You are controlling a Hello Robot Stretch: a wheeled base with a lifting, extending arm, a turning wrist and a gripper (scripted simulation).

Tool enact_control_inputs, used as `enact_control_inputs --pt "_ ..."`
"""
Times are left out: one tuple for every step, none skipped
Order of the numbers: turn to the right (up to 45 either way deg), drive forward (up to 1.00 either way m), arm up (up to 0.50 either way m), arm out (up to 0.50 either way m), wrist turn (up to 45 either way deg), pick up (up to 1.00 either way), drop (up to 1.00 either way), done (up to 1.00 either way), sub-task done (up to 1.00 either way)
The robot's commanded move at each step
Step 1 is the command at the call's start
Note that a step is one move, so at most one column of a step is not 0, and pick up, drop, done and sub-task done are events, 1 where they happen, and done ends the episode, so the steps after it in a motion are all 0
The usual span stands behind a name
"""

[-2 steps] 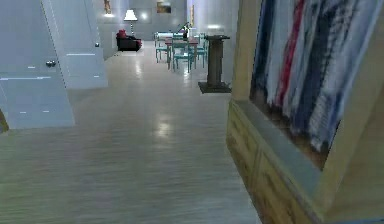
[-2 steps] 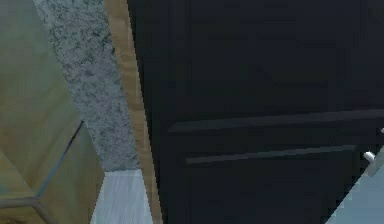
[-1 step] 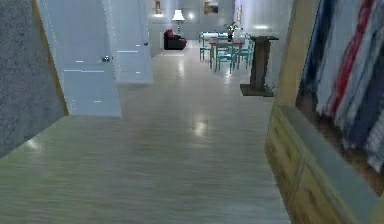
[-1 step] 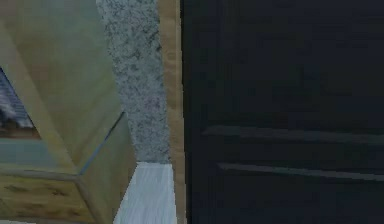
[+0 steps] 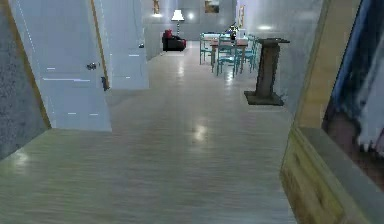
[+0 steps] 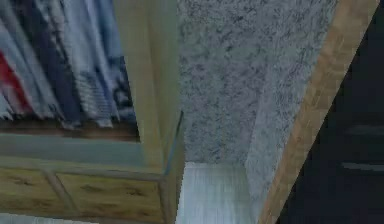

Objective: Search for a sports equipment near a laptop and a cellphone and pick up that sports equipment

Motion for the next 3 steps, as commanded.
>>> enact_control_inputs --pt "0.0 1.00 0.00 0.00 0.0 0.00 0.00 0.00 0.00" --pt "0.0 1.00 0.00 0.00 0.0 0.00 0.00 0.00 0.00" --pt "-3.0 0.00 0.00 0.00 0.0 0.00 0.00 0.00 0.00"
